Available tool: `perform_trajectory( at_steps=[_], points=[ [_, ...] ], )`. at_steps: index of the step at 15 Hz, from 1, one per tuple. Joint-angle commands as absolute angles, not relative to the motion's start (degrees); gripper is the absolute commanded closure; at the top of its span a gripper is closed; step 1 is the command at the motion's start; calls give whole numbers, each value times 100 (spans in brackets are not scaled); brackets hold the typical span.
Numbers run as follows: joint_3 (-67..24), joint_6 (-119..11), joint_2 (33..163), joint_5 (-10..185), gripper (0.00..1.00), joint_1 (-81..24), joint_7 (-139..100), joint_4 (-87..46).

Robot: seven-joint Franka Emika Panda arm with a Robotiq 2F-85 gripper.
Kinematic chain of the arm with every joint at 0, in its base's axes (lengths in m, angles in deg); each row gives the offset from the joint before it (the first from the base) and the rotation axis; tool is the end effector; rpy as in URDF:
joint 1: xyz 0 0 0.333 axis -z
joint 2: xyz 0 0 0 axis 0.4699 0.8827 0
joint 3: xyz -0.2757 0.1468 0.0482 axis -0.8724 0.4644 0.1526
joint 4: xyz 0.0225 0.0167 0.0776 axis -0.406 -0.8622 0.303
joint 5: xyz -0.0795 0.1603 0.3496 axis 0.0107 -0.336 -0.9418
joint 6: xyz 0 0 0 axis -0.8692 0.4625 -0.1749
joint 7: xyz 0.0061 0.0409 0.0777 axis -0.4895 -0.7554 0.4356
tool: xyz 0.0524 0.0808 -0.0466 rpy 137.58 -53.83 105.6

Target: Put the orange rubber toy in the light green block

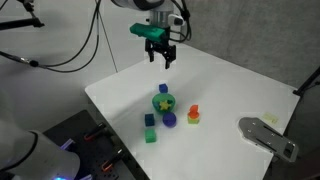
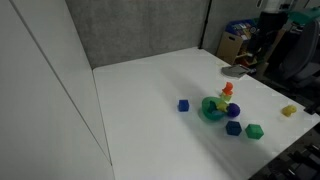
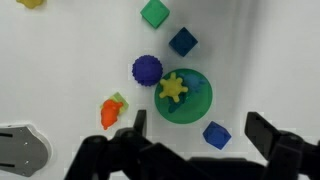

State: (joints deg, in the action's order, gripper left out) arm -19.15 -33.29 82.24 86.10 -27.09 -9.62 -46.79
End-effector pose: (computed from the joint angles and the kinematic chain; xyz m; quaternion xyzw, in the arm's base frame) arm 0.5385 -0.0228 0.4129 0.9980 0.0348 -0.0516 0.0105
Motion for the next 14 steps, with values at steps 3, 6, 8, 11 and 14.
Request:
perform_trajectory(
  at_steps=[3,6,8,11,14],
  points=[
    [-1806,-2500,7215,8697,0,-2798,-1105,-4638],
    [-1786,-2236,6995,8629,0,-2800,-1332,-4402],
    [-1784,-2180,6942,8618,0,-2794,-1420,-4303],
    [-1806,-2304,6920,8609,0,-2804,-1314,-4393],
    [-1806,-2297,6928,8609,0,-2804,-1315,-4389]
  ],
)
